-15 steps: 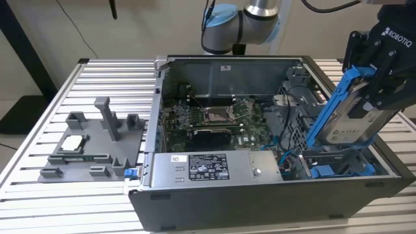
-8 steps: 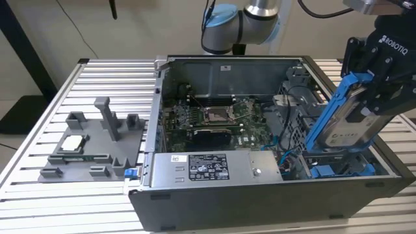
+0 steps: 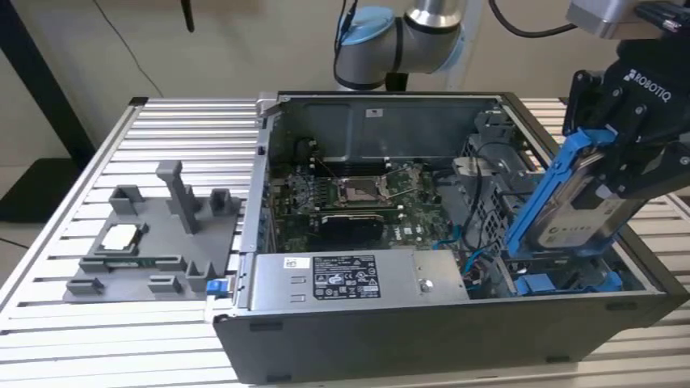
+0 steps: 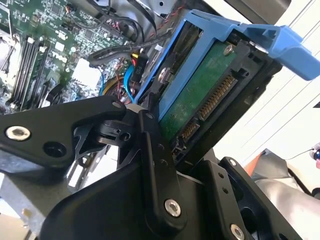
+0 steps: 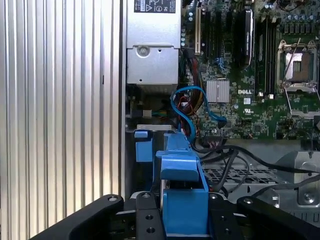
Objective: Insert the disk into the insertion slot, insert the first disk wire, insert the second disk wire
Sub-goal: 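Insert the disk into the insertion slot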
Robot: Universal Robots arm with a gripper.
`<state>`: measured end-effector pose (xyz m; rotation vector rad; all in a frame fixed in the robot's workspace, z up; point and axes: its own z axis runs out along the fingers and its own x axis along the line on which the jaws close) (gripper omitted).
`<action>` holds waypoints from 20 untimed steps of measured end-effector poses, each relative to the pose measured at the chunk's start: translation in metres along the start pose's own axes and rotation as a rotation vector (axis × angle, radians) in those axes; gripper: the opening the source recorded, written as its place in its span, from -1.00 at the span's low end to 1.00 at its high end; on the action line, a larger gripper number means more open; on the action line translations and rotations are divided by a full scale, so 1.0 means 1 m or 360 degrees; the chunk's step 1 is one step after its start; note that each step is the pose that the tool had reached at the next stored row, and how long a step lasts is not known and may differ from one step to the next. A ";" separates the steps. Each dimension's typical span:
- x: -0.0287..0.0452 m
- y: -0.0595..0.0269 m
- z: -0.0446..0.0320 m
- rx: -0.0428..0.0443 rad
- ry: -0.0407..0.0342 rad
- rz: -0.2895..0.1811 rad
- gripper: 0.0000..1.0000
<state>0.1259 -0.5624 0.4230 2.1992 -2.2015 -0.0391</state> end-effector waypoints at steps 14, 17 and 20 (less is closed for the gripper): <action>0.0066 -0.0015 0.0121 0.0000 0.0001 -0.0008 -0.35; 0.0066 -0.0016 0.0153 0.0000 0.0002 -0.0008 -0.35; 0.0067 -0.0016 0.0200 -0.0002 0.0001 -0.0008 -0.35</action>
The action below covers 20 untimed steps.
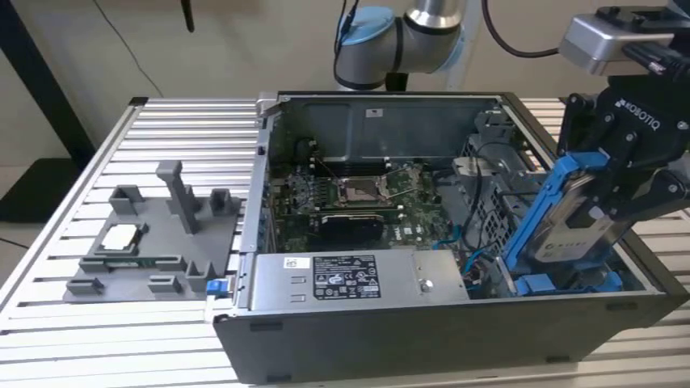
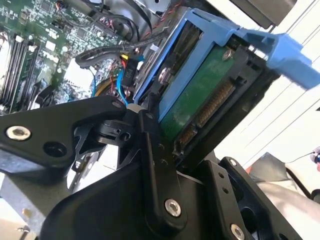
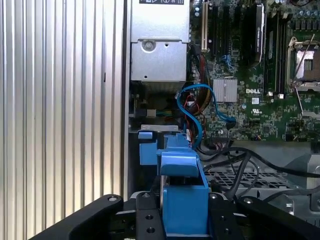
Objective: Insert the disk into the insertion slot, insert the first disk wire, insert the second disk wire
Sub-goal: 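Insert the disk into the insertion slot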
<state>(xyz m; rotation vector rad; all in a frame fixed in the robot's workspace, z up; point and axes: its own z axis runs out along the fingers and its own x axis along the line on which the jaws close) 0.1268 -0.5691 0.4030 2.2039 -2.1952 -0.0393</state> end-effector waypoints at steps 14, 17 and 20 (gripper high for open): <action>0.0000 -0.0074 -0.0036 -0.0063 -0.0008 -0.0001 -0.35; 0.0001 -0.0099 -0.0041 -0.0091 -0.0008 -0.0001 -0.35; 0.0001 -0.0118 -0.0041 -0.0113 -0.0008 -0.0001 -0.35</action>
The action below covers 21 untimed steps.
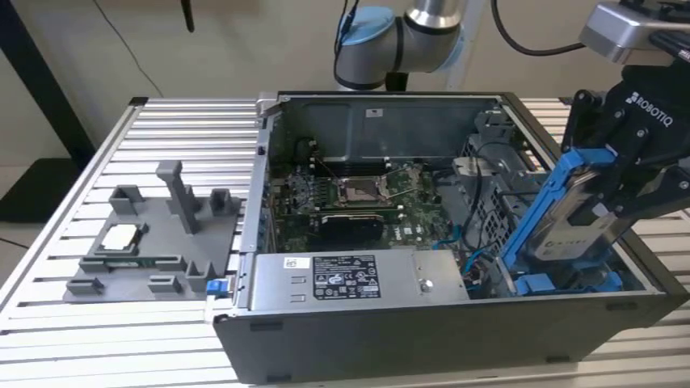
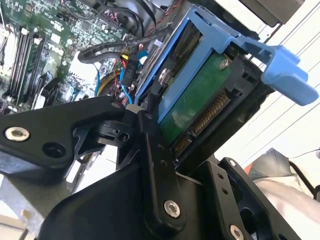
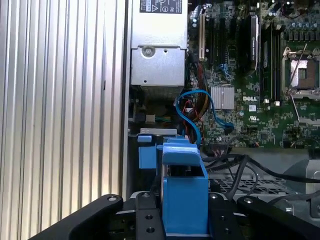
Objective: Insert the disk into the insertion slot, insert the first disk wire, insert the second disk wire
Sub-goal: 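Insert the disk into the insertion slot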
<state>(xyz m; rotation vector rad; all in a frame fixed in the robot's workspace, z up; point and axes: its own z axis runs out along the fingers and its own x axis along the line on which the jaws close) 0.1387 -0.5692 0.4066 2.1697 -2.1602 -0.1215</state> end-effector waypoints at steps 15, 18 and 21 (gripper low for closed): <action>0.0001 -0.0103 0.0100 -0.0019 -0.0002 0.0000 -0.35; 0.0001 -0.0103 0.0100 -0.0019 -0.0002 0.0000 -0.35; 0.0001 -0.0103 0.0100 -0.0019 -0.0003 0.0000 -0.35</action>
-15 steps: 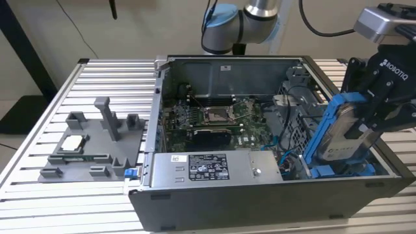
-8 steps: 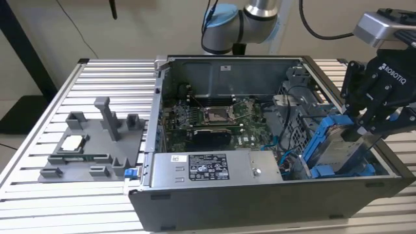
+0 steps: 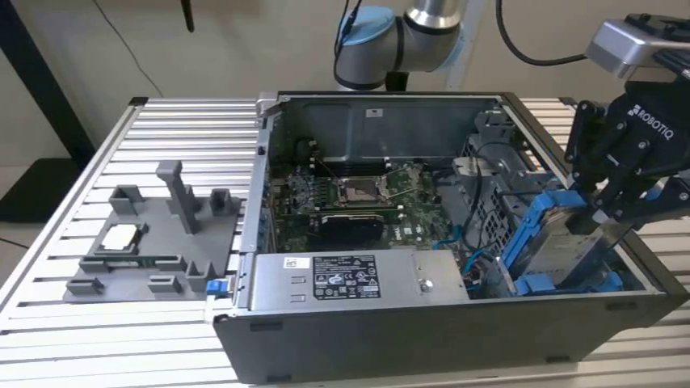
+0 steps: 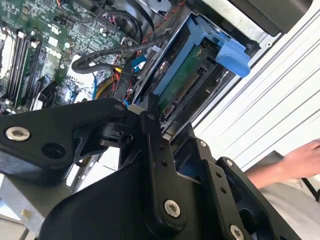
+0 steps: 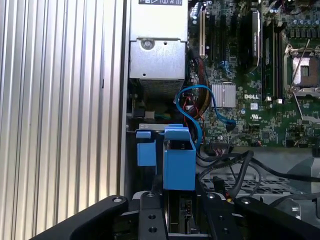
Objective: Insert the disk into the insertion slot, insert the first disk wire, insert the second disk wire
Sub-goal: 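Insert the disk into the insertion slot, then insert the first disk wire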
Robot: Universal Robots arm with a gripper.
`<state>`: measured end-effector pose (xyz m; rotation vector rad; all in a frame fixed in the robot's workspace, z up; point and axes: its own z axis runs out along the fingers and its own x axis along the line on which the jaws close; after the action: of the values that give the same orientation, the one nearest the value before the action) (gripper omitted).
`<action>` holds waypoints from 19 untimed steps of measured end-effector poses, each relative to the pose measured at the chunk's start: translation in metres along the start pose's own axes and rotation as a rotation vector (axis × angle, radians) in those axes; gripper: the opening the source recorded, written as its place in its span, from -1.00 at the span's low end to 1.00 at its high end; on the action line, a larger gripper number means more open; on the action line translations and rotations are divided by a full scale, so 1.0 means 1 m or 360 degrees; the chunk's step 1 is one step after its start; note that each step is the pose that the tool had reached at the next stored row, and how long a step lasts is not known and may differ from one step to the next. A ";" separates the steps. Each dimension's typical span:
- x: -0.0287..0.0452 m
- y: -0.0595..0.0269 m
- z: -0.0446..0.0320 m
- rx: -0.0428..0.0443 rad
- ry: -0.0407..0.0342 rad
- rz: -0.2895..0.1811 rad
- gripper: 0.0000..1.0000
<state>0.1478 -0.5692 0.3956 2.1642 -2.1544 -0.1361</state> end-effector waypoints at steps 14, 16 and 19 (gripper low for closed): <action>0.0000 0.0017 -0.0109 0.0004 -0.0026 -0.0003 -0.18; -0.0001 0.0036 -0.0107 0.0026 -0.0066 -0.0009 -0.18; -0.0013 0.0067 -0.0096 0.0053 -0.0090 -0.0013 -0.18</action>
<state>0.1424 -0.5679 0.4060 2.2135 -2.1930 -0.1649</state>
